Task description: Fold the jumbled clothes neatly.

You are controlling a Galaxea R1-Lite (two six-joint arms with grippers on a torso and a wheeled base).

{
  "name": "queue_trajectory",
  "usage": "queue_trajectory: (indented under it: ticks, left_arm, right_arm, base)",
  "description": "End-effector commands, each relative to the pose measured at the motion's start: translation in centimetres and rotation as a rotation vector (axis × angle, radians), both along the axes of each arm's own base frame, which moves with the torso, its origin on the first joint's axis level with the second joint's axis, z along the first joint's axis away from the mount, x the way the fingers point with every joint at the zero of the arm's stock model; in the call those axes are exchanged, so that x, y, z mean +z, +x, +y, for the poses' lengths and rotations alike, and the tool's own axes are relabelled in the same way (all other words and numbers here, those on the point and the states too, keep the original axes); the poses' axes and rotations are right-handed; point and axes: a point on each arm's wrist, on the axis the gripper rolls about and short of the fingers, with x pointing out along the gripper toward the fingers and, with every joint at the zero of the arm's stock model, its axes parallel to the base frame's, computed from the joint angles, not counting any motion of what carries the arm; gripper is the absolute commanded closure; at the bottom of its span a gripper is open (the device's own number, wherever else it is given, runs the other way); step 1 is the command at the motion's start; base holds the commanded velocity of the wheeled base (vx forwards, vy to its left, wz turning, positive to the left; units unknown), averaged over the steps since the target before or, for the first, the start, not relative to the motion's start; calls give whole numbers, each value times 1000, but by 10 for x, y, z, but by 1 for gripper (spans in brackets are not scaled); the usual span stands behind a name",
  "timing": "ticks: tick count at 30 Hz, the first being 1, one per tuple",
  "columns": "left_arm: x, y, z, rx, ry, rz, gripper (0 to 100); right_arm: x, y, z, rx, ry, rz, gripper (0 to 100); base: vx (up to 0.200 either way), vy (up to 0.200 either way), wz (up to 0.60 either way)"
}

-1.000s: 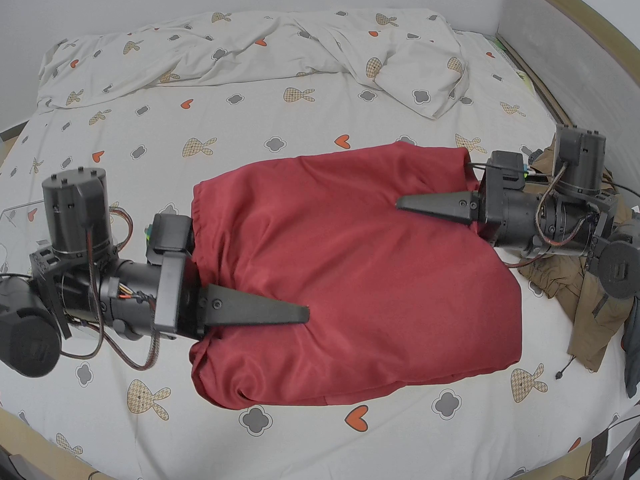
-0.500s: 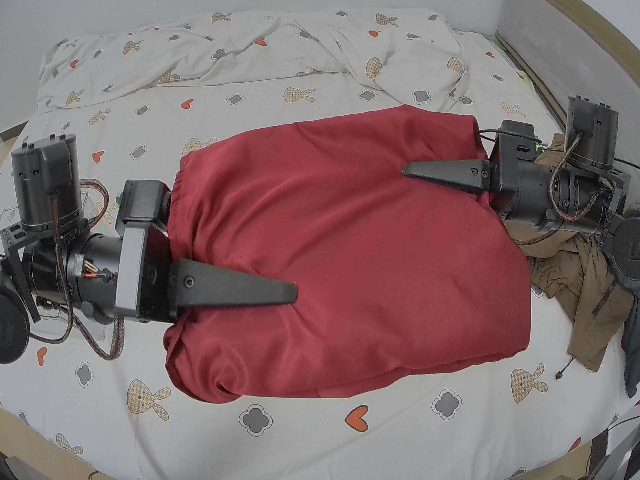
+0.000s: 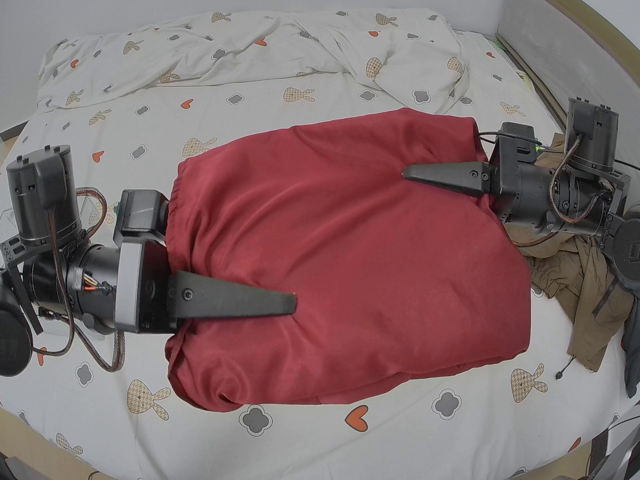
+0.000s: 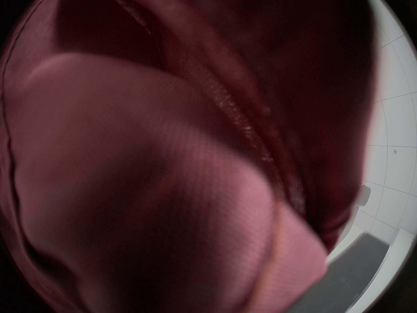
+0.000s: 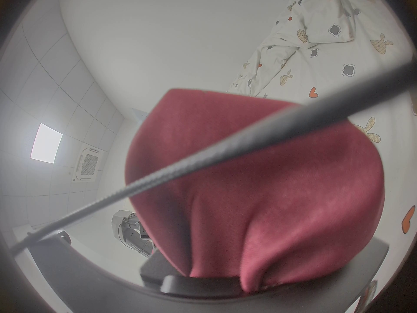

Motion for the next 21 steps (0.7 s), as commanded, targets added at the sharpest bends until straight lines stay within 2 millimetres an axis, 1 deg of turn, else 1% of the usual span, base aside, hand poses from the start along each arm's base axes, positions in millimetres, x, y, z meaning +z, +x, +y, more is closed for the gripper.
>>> queue_trajectory:
  ticks: [1, 18, 21]
  left_arm:
    - [-2, -4, 1, -1, 1, 6, 100]
    - [0, -6, 2, 4, -4, 23, 100]
    - [1, -6, 2, 4, -5, 29, 100]
  right_arm:
    - [-2, 1, 1, 0, -2, 5, 100]
    - [-2, 2, 0, -4, -2, 8, 100]
    - [-2, 2, 0, -4, -2, 8, 100]
  base:
    - [0, 0, 0]
    - [0, 0, 0]
    - [0, 200, 0]
